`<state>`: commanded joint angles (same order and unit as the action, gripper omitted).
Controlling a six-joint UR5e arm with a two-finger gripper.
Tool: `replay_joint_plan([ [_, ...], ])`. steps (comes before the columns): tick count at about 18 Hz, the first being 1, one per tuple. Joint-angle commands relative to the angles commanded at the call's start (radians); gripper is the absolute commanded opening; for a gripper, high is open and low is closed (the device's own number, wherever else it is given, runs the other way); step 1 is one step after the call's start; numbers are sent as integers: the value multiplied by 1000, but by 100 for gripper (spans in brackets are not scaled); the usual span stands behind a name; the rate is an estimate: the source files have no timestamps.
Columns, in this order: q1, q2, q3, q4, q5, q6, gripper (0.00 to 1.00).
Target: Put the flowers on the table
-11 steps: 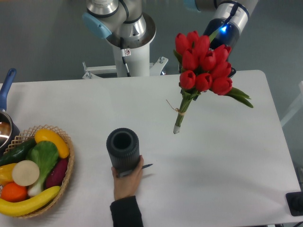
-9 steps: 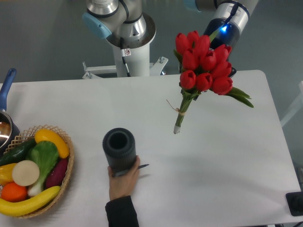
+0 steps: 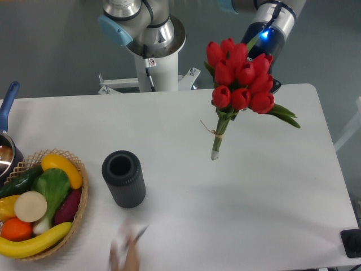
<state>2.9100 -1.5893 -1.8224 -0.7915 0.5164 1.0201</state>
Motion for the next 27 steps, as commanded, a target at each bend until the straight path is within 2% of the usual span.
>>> replay_joint_plan([
  [4,-8,17,-5,-5,124,20,37],
  [7,-24,46,-12,-9,285,55,37],
  [10,-107,60,-29,-12,511,80,37],
  [14,-225,20,-41,-17,793,112,37],
  [16,-279,-27,-41,-21,902,146,37],
  [18,-310,-60,-44,-21,973,156,37],
  [19,-328,-93,-41,-25,1002,166,37],
  [24,-396,-228,-9,-23,1109,198,37],
  [27,-414,-291,3,-23,1126,199,37],
])
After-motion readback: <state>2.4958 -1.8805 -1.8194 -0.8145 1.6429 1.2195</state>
